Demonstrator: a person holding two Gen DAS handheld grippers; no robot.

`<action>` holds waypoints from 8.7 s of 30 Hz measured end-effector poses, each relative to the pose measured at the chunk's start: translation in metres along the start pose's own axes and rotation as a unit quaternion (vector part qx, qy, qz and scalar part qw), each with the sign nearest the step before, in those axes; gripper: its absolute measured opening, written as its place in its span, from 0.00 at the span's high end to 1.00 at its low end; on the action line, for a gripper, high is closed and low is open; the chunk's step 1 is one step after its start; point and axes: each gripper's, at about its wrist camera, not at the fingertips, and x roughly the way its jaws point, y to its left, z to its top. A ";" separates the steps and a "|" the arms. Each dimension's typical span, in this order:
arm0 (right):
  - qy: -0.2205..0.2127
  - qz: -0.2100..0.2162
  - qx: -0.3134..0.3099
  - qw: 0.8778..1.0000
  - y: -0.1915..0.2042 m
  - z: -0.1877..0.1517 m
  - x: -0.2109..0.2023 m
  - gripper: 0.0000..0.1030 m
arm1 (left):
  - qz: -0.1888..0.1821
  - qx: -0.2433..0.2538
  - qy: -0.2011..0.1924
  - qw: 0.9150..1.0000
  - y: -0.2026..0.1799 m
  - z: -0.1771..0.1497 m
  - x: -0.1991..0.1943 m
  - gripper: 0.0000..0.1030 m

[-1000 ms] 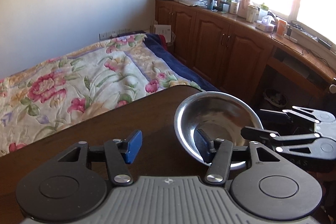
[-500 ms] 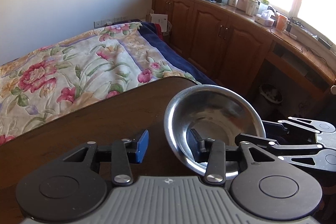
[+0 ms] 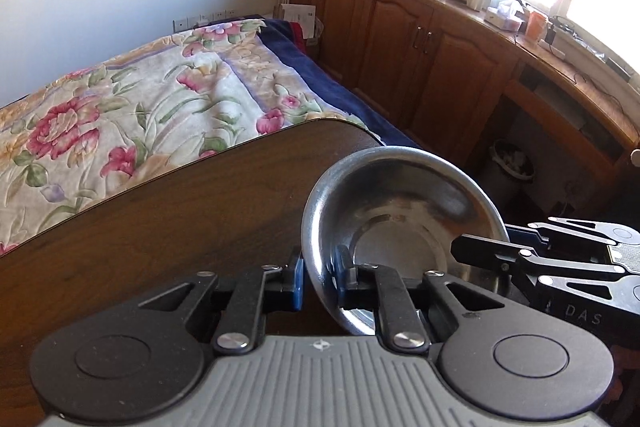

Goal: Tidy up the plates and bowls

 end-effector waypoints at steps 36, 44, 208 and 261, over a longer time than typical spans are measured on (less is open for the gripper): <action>-0.076 0.002 -0.049 0.996 0.076 0.003 -0.081 0.80 | 0.003 0.024 -0.124 0.992 -0.007 -0.049 -0.159 0.84; -0.078 0.003 -0.057 0.995 0.096 -0.013 -0.094 0.82 | -0.005 0.009 -0.136 0.991 -0.002 -0.089 -0.183 0.83; -0.099 0.068 -0.115 0.986 0.152 -0.102 -0.105 0.63 | 0.103 -0.088 -0.224 0.965 -0.013 -0.260 -0.219 0.59; -0.041 0.169 -0.149 0.973 0.264 -0.107 -0.059 0.63 | 0.192 -0.139 -0.207 0.949 0.087 -0.307 -0.286 0.60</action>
